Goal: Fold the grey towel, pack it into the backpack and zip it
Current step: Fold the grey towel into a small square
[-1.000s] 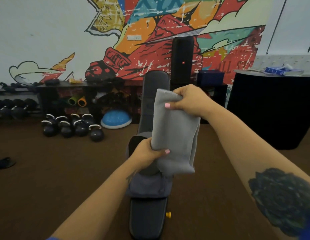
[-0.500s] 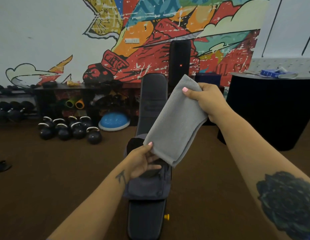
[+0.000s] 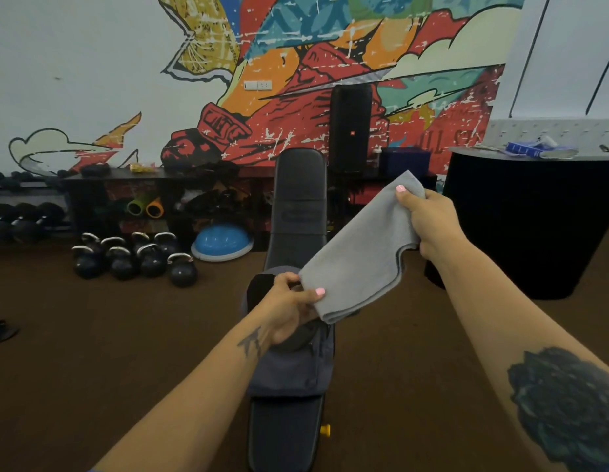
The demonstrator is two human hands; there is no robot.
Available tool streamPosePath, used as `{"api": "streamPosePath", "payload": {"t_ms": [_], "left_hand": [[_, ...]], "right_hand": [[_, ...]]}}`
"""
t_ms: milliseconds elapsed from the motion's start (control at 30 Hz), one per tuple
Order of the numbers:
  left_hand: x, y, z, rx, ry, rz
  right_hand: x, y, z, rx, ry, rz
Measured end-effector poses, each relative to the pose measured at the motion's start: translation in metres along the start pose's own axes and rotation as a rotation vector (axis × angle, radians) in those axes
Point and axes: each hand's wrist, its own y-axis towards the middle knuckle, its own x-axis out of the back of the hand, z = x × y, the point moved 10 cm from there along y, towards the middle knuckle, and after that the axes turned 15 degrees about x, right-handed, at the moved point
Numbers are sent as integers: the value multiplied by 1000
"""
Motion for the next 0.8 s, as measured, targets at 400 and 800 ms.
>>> {"api": "streamPosePath", "payload": {"t_ms": [400, 800], "left_hand": [[20, -10, -26, -130, 141, 33], [25, 6, -64, -198, 593, -244]], "right_hand": [[23, -11, -59, -159, -139, 64], [-20, -10, -94, -96, -566, 195]]}}
